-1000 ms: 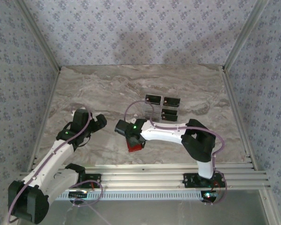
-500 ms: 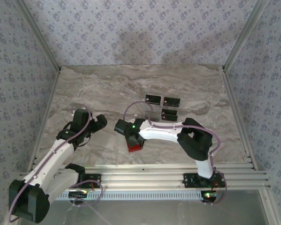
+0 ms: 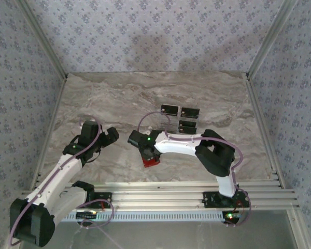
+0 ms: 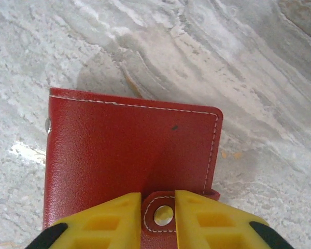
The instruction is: Put the credit cards into the card holder
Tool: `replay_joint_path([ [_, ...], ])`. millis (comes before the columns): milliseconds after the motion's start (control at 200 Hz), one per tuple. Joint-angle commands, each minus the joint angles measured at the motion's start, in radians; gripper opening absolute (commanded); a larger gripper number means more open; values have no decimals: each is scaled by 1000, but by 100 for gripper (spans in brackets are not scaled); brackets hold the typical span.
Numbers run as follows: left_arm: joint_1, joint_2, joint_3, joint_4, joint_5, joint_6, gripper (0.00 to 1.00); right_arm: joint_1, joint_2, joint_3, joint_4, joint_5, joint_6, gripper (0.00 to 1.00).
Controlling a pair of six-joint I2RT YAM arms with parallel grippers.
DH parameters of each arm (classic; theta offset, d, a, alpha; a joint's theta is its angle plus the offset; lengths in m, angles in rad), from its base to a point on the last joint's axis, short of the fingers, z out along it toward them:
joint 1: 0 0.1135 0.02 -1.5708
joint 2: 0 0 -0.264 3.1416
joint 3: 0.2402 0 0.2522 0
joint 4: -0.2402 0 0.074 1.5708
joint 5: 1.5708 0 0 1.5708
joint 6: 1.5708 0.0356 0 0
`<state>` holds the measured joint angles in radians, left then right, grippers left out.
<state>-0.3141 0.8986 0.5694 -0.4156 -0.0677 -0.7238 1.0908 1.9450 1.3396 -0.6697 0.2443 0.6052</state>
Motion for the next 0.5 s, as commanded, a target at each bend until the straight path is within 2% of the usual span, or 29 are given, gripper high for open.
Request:
replay_joint_path([
  [0,4,6,6,16,11,4,100,-2,-12,-26,-1,-25,1,17],
  [155,4,17,12,18,21,5,100,-6,-25,-39,8,-40,-5,0],
  [500,-19,61,12,72,128,-30,100,-39,-151,-50,40,-75,-11,0],
])
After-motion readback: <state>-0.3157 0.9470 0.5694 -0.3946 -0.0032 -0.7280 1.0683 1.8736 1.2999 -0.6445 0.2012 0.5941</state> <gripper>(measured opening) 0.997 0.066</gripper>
